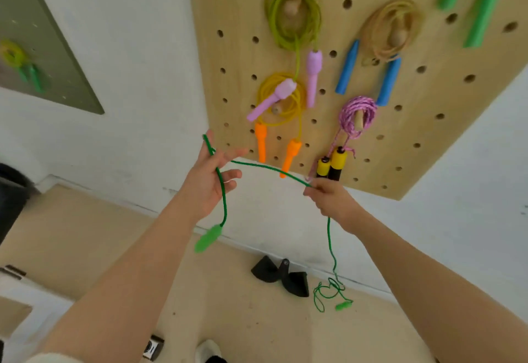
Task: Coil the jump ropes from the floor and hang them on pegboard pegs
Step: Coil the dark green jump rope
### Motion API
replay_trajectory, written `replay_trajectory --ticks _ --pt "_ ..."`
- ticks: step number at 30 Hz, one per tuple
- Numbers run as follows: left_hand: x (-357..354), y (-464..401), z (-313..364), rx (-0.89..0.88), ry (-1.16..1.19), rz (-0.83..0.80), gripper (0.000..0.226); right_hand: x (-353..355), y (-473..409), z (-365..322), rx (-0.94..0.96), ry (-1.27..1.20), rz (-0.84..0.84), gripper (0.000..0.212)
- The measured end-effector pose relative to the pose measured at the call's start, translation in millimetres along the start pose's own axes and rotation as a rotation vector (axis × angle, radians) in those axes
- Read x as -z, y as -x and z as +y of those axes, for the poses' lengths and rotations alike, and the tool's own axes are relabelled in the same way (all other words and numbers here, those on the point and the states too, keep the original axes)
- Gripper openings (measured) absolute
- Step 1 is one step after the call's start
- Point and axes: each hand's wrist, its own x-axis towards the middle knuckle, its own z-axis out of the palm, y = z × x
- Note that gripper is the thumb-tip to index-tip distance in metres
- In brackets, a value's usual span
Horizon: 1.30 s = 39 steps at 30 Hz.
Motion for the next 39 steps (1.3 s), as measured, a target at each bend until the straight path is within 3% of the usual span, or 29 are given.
replay_trajectory --ticks 2,5,6,8,12,14,16,19,20,22,23,26,29,34,39 --pt "-26 17 -15 0.001 0.017 -0.042 0.027 21 25 -3 0.122 0.013 -0.008 0.017" --pt "-59 41 -44 0.014 -0.013 -0.126 0.028 38 67 0 0.201 0.587 -0.288 0.02" --pt "-71 51 -55 0.016 -0.035 -0.141 0.029 44 82 4 0.23 0.669 -0.348 0.022" --pt "-86 62 -63 0.025 -0.082 -0.153 0.032 49 102 -3 0.279 0.638 -0.384 0.021" --pt "-123 97 -79 0.059 -0.378 -0.199 0.031 67 138 3 0.522 0.651 -0.239 0.017" --pt "-139 116 -83 0.084 -0.588 -0.239 0.032 72 151 6 0.582 0.538 -0.103 0.009" --pt "-150 129 -86 0.114 -0.686 -0.305 0.039 76 160 9 0.617 0.394 0.05 0.024" --pt "-155 146 -85 0.222 -0.622 -0.376 0.046 79 173 9 0.713 0.339 0.02 0.055" --pt "-154 151 -85 0.237 -0.589 -0.393 0.047 79 178 7 0.723 0.354 -0.057 0.052" --pt "-151 161 -86 0.183 -0.518 -0.403 0.05 83 185 4 0.702 0.381 -0.164 0.025" --pt "-148 165 -85 0.127 -0.47 -0.387 0.051 86 186 3 0.677 0.345 -0.142 0.016" --pt "-139 175 -82 -0.022 -0.247 -0.283 0.053 99 185 6 0.575 0.144 0.033 0.026" --pt "-138 178 -79 -0.05 -0.041 -0.215 0.045 97 188 15 0.486 0.122 0.06 0.032" --pt "-137 187 -72 0.111 -0.054 -0.35 0.038 87 190 19 0.453 0.143 0.155 0.037" --pt "-132 193 -72 0.076 -0.093 -0.378 0.034 92 187 25 0.619 0.315 0.31 0.03"
